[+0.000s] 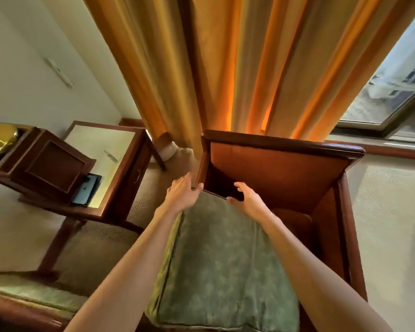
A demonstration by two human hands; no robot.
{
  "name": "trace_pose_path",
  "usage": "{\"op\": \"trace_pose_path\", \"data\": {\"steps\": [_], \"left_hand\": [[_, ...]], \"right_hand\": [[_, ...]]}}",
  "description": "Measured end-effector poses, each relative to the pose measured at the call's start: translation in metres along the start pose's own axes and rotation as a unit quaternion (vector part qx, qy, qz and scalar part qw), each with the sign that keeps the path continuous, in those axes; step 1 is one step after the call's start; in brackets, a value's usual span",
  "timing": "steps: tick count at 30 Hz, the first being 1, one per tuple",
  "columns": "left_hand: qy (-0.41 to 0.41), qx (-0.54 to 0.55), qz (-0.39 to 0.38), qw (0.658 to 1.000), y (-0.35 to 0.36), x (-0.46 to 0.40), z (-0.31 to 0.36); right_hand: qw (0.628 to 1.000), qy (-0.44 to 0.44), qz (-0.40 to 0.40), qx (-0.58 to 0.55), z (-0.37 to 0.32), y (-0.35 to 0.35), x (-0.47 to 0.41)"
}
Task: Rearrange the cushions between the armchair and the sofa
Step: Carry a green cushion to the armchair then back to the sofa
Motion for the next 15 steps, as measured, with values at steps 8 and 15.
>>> {"op": "trace_pose_path", "data": {"steps": [8, 15], "left_hand": [[-0.115, -0.054, 0.021, 0.992, 0.041, -0.018, -0.051], [-0.097, 0.019, 0.175, 0.98, 0.041, 0.022, -0.033]], "right_hand": [[0.976, -0.022, -0.177, 0.127, 0.024, 0.087, -0.074], [0.998, -0.027, 0.043, 0.047, 0.016, 0.053, -0.055]]}}
Point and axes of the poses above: each hand's wrist, its own x-axis away from the middle knuckle, its own y-axis out of the palm, z = x × y, the point moved 8 cm from there along -x, towards the middle knuckle, and after that the axes turned 3 degrees about -z, right-handed, at the moved point
